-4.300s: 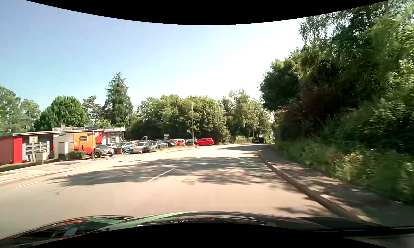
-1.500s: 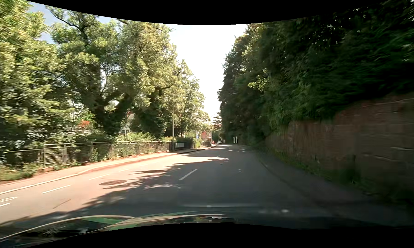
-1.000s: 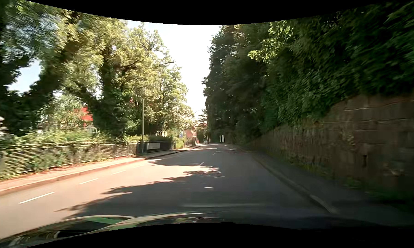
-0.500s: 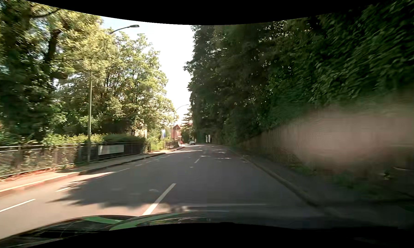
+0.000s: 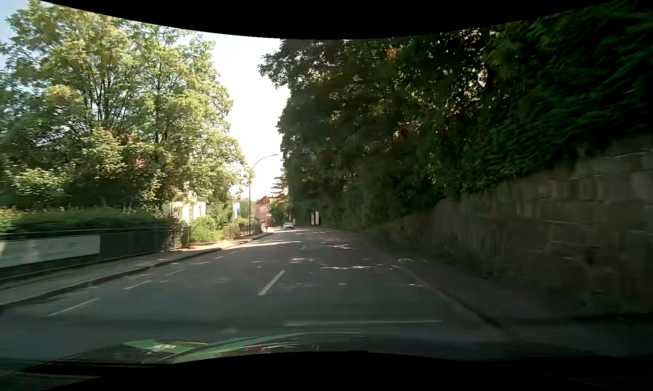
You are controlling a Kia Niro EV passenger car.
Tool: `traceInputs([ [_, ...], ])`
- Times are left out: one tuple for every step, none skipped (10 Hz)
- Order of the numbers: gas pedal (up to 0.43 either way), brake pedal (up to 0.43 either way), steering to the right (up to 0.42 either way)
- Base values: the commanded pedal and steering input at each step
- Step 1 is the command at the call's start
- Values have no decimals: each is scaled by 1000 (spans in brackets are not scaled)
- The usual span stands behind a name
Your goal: Follow the waypoints while adhering to traffic rules and regulations
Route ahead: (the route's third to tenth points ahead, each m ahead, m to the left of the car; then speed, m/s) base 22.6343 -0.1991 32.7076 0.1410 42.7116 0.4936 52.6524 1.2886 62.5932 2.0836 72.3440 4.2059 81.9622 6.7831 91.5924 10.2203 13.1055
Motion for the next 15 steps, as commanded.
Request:
traceInputs([
  [0,0,16],
  [0,0,15],
  [0,0,12],
  [0,0,7],
  [0,0,0],
  [0,0,-3],
  [8,0,-5],
  [8,0,-6],
  [20,0,-7],
  [20,0,-10],
  [28,0,-13],
  [39,0,-15],
  [39,0,-16],
  [39,0,-18],
  [47,0,-22],
])
